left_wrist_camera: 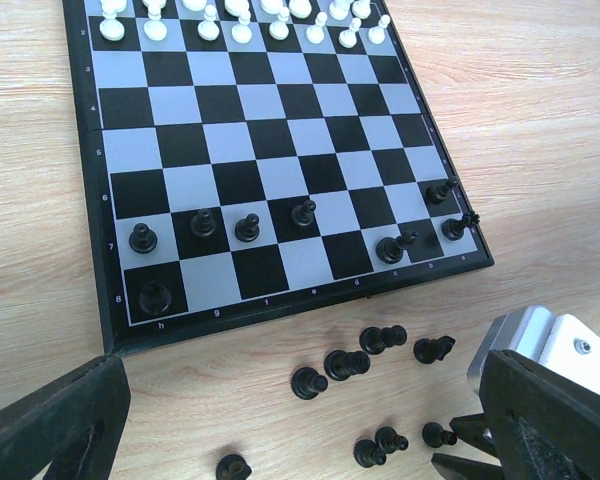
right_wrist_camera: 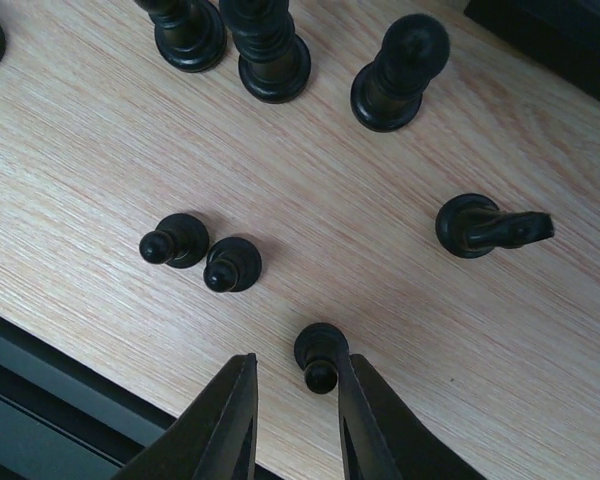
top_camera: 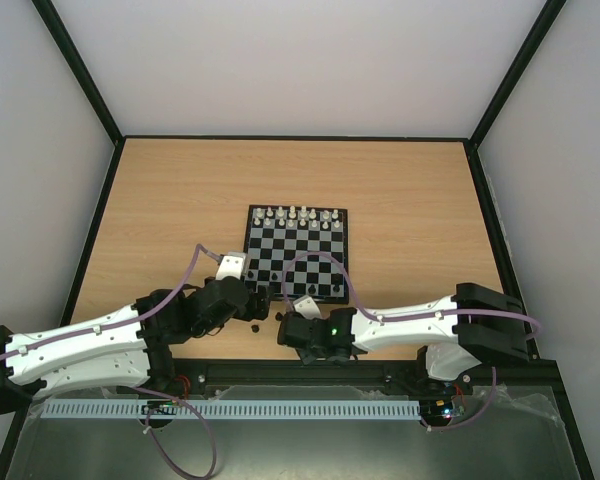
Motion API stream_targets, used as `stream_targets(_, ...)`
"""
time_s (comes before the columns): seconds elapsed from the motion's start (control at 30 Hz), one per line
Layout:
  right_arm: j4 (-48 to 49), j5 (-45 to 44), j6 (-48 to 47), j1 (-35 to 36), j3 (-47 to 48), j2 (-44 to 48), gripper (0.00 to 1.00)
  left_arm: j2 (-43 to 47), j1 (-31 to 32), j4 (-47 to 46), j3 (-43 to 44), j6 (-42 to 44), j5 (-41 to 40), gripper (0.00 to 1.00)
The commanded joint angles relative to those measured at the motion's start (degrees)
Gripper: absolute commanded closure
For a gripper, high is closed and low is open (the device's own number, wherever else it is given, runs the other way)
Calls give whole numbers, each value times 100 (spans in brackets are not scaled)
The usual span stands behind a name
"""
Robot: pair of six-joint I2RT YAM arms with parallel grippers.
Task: Set up the chess pieces on the board
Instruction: Pick up the chess piece at the center of the board.
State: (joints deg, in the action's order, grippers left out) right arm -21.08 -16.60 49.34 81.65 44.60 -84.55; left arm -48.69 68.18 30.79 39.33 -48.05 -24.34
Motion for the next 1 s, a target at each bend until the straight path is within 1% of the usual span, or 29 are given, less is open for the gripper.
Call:
stream_targets(0.0, -119, -106, -9, -73, 11, -50, 77, -21, 28, 51, -35, -19, -128, 1)
stream_targets(0.17, -72, -67, -56, -162, -29, -85, 79, -63, 27, 41, -23, -20, -126, 1)
stream_targets(0.4, 2, 4, -107, -302, -126, -68, 77, -130, 27, 37, 4, -19, -119, 1)
stream_targets(0.63, 78, 136, -194, -360, -147, -164, 78, -204, 28, 23, 56, -5, -122, 1)
stream_targets(0.83, 121, 251, -219, -360, -179, -240, 84, -262, 28, 6, 73, -2, -115, 1)
stream_targets(0.97, 99, 268, -221, -360, -170, -236, 94, -277, 28, -4, 71, 6, -106, 1)
